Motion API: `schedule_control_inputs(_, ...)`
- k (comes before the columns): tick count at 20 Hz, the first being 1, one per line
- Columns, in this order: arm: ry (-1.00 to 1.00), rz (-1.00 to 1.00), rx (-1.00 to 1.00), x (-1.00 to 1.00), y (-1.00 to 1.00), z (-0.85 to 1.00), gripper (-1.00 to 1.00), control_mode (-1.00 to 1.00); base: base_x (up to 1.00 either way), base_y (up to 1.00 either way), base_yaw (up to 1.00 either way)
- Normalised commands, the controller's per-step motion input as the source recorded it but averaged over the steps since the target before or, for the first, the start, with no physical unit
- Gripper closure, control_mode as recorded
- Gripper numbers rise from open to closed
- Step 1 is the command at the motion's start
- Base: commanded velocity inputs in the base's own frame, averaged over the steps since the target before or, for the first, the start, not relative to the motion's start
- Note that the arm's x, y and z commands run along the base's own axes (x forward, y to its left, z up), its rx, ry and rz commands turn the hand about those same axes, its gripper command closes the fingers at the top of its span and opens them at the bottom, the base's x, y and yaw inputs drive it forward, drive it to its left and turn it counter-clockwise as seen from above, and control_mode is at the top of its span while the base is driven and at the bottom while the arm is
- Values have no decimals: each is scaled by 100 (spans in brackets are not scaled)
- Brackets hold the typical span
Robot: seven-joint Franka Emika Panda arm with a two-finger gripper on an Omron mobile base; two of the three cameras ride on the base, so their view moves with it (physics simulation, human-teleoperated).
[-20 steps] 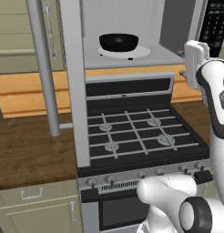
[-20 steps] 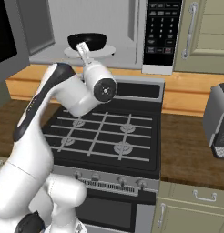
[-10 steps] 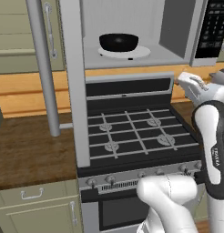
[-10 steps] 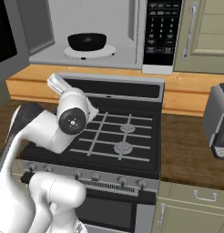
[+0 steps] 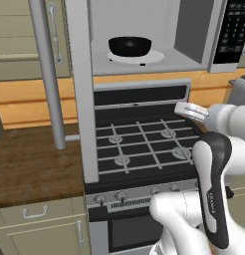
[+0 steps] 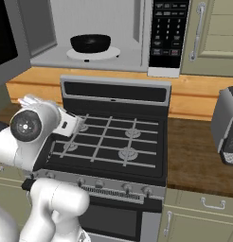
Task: Open the microwave, place the bowl with waffle inside the microwave, then close the microwave door and turn it on.
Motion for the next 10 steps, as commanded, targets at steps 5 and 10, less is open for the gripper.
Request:
schedule_control_inputs(5,-10,0,-19,2,12,-64,-100,-100,0,0,0)
schedule_control_inputs(10,-11,0,-18,16,1,-74,-100,-100,0,0,0)
